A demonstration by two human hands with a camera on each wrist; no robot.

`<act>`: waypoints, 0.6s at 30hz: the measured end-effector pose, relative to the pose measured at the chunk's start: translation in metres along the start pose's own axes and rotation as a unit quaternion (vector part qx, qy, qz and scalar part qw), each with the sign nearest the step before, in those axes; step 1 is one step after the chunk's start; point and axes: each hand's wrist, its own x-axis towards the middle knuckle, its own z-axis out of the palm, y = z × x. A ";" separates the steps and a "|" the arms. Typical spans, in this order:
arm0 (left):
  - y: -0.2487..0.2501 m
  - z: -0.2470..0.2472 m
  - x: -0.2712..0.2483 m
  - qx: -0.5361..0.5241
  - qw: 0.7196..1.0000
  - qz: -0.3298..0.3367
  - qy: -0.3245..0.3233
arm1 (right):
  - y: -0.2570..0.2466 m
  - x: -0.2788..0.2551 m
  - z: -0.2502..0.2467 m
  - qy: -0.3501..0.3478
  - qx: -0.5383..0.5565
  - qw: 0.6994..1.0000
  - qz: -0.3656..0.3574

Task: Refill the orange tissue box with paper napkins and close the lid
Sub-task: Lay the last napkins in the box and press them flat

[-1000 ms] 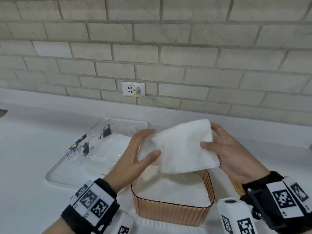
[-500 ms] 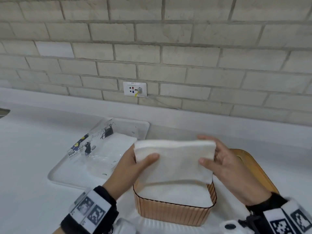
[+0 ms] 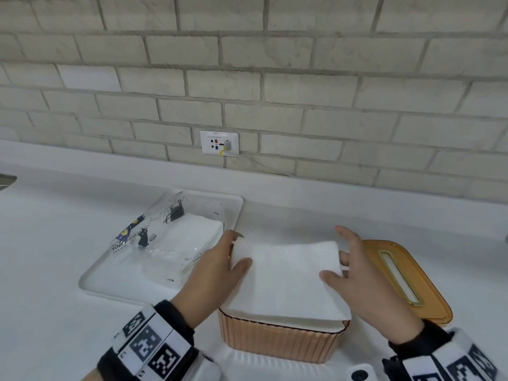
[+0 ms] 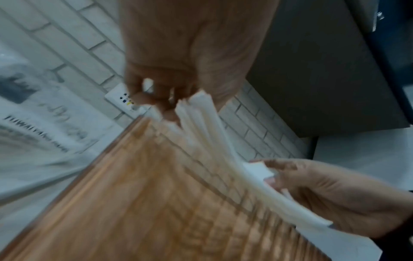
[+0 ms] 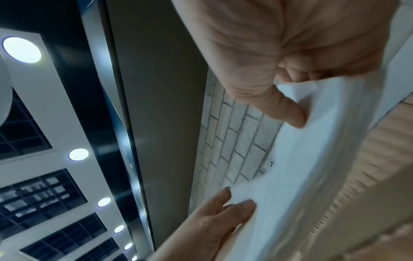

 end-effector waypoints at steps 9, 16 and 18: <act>0.003 0.015 0.005 0.327 0.940 0.007 -0.094 | -0.002 -0.009 0.018 -0.052 -0.298 0.952 -0.037; 0.012 -0.008 -0.001 0.347 0.902 0.087 -0.243 | -0.005 -0.010 0.007 -0.142 -0.360 0.912 -0.135; 0.006 -0.006 0.002 0.346 0.882 0.033 -0.318 | 0.001 -0.004 0.007 -0.191 -0.326 0.921 -0.094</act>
